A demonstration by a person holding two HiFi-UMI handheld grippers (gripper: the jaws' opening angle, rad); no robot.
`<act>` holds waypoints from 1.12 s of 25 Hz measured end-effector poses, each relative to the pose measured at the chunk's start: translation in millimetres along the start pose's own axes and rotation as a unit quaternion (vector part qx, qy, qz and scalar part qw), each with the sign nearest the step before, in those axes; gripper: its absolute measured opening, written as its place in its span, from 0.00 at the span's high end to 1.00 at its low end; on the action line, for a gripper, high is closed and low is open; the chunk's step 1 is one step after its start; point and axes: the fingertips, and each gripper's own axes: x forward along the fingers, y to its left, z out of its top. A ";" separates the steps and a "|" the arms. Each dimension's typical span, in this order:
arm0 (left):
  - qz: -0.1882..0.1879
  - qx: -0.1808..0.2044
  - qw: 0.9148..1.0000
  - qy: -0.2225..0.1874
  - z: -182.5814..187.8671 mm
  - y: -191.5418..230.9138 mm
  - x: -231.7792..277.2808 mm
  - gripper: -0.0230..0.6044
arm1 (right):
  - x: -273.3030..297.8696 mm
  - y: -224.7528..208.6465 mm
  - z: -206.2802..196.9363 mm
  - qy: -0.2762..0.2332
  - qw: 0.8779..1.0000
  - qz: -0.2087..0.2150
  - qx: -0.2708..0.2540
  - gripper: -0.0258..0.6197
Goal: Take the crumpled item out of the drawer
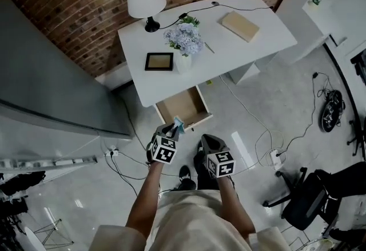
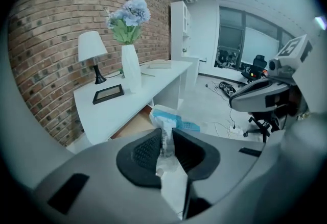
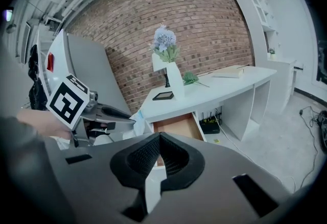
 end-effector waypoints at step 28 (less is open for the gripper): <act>0.029 -0.074 0.993 -0.090 -21.1 -32.1 -125.5 0.84 | -45.9 62.9 -25.5 -0.005 1.000 -0.003 -0.023 0.92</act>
